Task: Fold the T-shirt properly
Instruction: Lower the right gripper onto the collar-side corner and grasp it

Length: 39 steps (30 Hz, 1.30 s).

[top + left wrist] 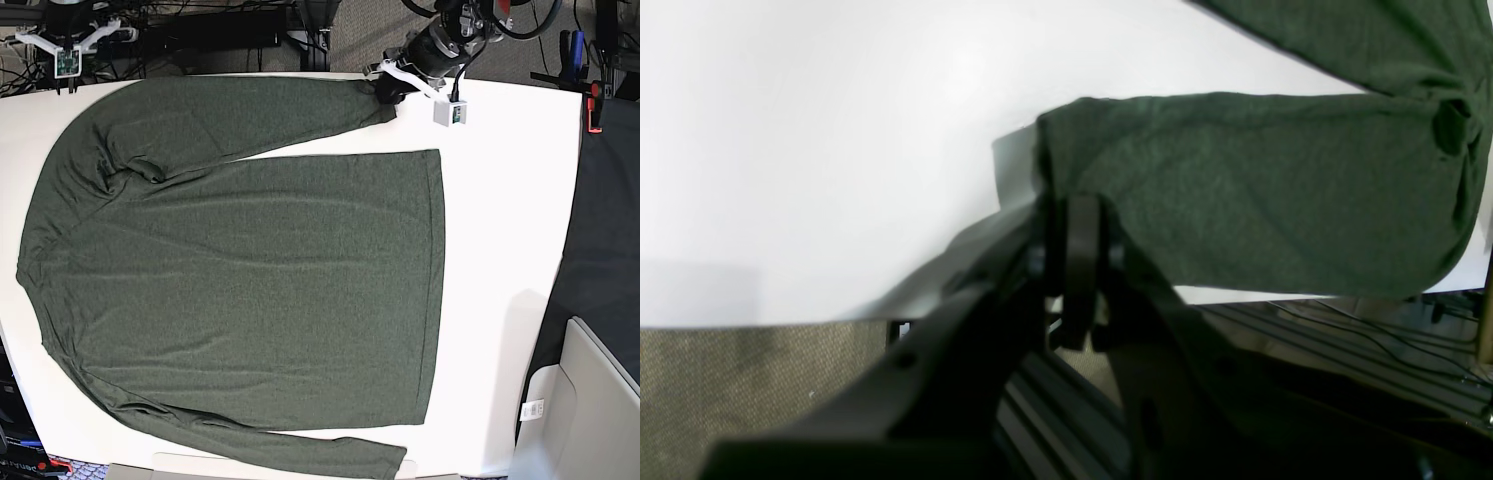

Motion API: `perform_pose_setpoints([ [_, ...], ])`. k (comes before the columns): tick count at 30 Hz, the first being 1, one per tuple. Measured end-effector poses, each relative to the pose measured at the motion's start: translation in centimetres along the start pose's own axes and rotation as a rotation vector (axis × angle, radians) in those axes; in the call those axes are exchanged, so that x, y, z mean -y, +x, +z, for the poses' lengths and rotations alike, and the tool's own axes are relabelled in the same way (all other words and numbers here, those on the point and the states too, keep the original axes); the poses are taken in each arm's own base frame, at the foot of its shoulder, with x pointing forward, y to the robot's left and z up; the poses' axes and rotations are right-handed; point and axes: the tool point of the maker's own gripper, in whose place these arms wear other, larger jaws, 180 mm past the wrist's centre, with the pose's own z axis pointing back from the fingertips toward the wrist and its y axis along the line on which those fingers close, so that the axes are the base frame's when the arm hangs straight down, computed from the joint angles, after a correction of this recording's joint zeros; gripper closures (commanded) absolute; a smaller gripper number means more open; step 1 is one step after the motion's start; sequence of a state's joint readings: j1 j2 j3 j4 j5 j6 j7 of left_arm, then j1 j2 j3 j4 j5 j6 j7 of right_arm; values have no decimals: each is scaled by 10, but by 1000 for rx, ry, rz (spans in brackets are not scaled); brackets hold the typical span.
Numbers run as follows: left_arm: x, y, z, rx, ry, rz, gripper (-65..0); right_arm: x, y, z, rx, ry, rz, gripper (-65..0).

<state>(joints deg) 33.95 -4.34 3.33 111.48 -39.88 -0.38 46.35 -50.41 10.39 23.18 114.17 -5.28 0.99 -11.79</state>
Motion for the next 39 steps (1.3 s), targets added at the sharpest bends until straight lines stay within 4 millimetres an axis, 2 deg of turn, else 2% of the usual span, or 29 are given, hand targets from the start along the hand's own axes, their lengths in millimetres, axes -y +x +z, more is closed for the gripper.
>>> perform_pose_setpoints([
  [6,0,0,0,0,1,-1,-3,0,-3,-23,-112,2,-230,-127],
  [12,0,0,0,0,0,0,-3,3,-7,-31,-191,72,-396,-242],
  [17,0,0,0,0,1,0,-3,16,-7,-35,-214,77,-541,-245],
  [21,-1,0,0,0,1,-2,-3,8,-13,-44,-289,135,-675,-245],
  [25,-1,0,0,0,1,-2,-3,8,-25,-55,-347,137,-779,-245],
  [28,-1,0,0,0,2,-2,-3,-5,-30,-62,-380,185,-844,-245],
  [39,-1,0,0,0,2,-1,-3,-5,-23,-94,-317,183,-961,-244],
])
